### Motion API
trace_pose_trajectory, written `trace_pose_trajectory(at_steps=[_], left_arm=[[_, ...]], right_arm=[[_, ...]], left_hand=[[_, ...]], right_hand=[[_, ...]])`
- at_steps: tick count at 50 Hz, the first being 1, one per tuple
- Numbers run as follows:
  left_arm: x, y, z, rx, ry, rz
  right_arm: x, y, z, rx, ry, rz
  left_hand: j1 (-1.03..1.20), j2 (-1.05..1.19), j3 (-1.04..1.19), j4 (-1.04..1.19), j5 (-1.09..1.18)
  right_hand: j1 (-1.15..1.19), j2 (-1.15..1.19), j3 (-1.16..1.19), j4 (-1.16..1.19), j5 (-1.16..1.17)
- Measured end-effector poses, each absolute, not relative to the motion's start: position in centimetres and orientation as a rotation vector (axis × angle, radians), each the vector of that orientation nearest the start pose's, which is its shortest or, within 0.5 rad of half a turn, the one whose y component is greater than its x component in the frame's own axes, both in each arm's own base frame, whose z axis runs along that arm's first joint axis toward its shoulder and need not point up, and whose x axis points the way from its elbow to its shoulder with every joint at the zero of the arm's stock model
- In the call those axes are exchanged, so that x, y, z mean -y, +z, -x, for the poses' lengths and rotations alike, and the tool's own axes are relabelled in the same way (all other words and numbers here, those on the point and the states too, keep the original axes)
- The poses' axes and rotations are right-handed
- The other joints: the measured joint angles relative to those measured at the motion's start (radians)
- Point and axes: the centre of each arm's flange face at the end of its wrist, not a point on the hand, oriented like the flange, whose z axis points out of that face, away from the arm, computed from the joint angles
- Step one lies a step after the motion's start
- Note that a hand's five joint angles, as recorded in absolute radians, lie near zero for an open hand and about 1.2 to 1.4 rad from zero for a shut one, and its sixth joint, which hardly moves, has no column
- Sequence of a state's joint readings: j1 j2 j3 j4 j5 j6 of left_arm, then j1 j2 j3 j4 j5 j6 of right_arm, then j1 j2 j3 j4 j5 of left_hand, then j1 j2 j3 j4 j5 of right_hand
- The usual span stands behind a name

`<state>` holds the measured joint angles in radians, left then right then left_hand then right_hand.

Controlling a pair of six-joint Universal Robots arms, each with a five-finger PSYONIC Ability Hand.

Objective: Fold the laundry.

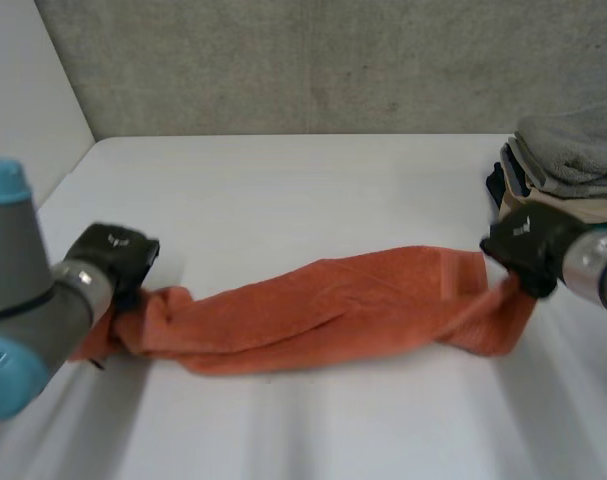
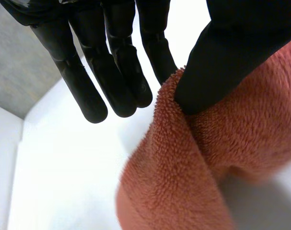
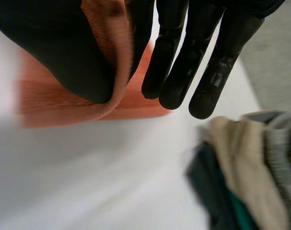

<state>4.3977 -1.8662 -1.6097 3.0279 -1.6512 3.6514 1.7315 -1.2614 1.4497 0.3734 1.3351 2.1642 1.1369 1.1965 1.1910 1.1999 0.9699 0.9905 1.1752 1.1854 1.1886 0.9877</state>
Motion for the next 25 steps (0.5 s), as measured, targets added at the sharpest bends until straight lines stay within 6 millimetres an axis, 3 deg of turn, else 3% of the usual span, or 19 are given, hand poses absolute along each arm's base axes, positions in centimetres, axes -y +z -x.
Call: trace_pose_trajectory(at_steps=[2, 5, 7, 8, 12, 13, 14, 16, 19, 22, 25], left_arm=[[28.0, 19.9, 22.1, -2.308, -1.601, -0.946], [32.3, 21.9, 23.4, -2.182, -1.773, -0.885], [33.5, 22.9, 23.8, -2.132, -1.839, -0.857], [35.9, 25.9, 24.5, -1.992, -2.009, -0.776], [38.6, 31.8, 25.0, -1.703, -2.292, -0.597], [38.6, 31.8, 25.0, -1.703, -2.292, -0.597], [39.2, 34.7, 25.0, -1.554, -2.411, -0.499], [39.2, 37.0, 24.9, -1.44, -2.493, -0.416], [38.6, 38.5, 24.5, -1.385, -2.535, -0.355], [37.7, 38.4, 24.3, -1.421, -2.527, -0.345], [36.1, 37.0, 23.8, -1.544, -2.485, -0.365]], right_arm=[[29.5, 22.4, -20.3, -2.346, -1.661, 1.705], [34.2, 24.4, -21.6, -2.246, -2.024, 1.522], [34.9, 24.9, -21.8, -2.221, -2.085, 1.489], [37.1, 27.9, -22.5, -2.077, -2.352, 1.335], [39.4, 34.2, -23.2, -1.726, -2.787, 1.018], [39.4, 34.2, -23.2, -1.726, -2.787, 1.018], [39.7, 36.9, -23.1, -1.556, -2.939, 0.879], [39.5, 39.5, -23.0, -1.385, -3.064, 0.746], [38.8, 40.9, -22.8, -1.295, -3.119, 0.674], [38.2, 40.5, -22.8, -1.319, -3.098, 0.685], [37.6, 38.6, -22.8, -1.436, -3.01, 0.757]], left_hand=[[0.0, 0.0, 0.001, 0.0, 0.0], [0.0, 0.001, 0.001, 0.0, 0.0], [0.0, 0.001, 0.001, 0.0, 0.0], [0.0, 0.002, 0.002, 0.002, 0.0], [0.0, 0.002, 0.002, 0.003, 0.0], [0.0, 0.002, 0.002, 0.003, 0.0], [0.0, 0.002, 0.002, 0.003, 0.0], [0.0, 0.002, 0.002, 0.003, 0.0], [0.0, 0.002, 0.002, 0.003, 0.0], [0.0, 0.002, 0.002, 0.003, 0.0], [0.0, 0.002, 0.002, 0.003, 0.0]], right_hand=[[0.0, 0.0, 0.0, 0.0, 0.0], [0.0, 0.0, 0.0, 0.0, 0.0], [0.0, 0.0, 0.0, 0.0, 0.0], [0.0, 0.0, 0.0, 0.0, 0.0], [0.0, 0.0, 0.0, 0.0, 0.0], [0.0, 0.0, 0.0, 0.0, 0.0], [0.0, 0.0, 0.0, 0.0, 0.0], [0.0, 0.0, 0.0, 0.0, 0.0], [0.0, 0.0, 0.0, 0.0, 0.0], [0.0, 0.0, 0.0, 0.0, 0.0], [0.0, 0.0, 0.0, 0.0, 0.0]])
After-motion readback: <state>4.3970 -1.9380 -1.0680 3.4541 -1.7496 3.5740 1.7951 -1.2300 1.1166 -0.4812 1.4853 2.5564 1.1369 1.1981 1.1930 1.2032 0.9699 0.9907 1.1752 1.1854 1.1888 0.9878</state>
